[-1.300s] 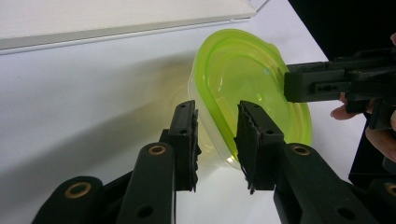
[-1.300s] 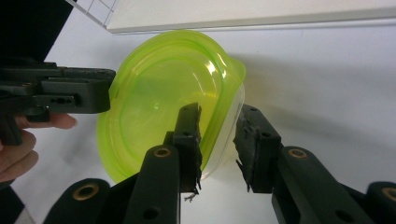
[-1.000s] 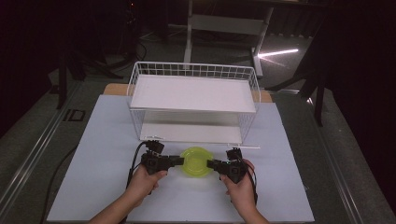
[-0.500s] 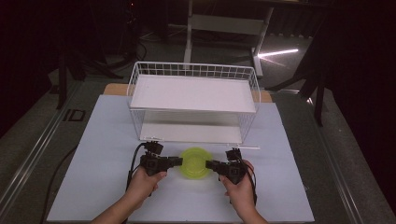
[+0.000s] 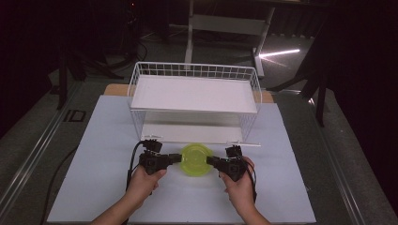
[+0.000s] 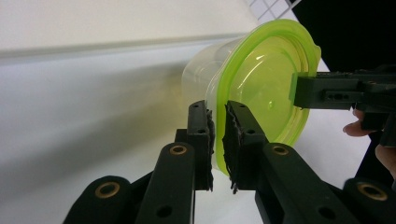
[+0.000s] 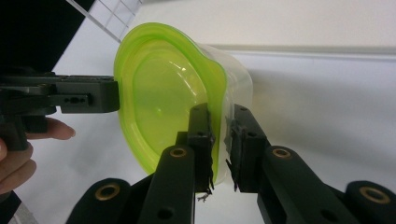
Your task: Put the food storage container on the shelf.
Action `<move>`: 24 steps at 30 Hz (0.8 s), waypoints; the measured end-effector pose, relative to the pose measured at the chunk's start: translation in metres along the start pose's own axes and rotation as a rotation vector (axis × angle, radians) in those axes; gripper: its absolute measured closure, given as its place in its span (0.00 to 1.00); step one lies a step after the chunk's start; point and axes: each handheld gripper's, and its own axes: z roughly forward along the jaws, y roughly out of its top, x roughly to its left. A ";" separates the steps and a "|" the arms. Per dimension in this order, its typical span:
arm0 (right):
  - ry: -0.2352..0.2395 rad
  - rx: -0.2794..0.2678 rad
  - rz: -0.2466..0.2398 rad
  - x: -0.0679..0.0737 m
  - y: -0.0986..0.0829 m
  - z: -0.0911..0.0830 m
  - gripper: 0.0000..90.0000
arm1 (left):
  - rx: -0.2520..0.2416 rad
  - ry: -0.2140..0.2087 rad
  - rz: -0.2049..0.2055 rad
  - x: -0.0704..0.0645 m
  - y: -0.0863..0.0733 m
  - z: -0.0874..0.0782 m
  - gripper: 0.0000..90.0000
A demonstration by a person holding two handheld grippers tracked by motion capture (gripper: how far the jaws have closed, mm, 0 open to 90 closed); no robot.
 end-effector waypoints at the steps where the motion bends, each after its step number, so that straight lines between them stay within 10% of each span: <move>1: 0.000 0.000 0.000 0.000 0.000 0.000 0.89 | -0.004 0.001 0.001 0.000 0.002 -0.001 0.91; 24: -0.017 -0.022 -0.027 0.005 0.037 0.025 0.89 | -0.044 0.102 0.017 0.016 0.035 0.005 0.89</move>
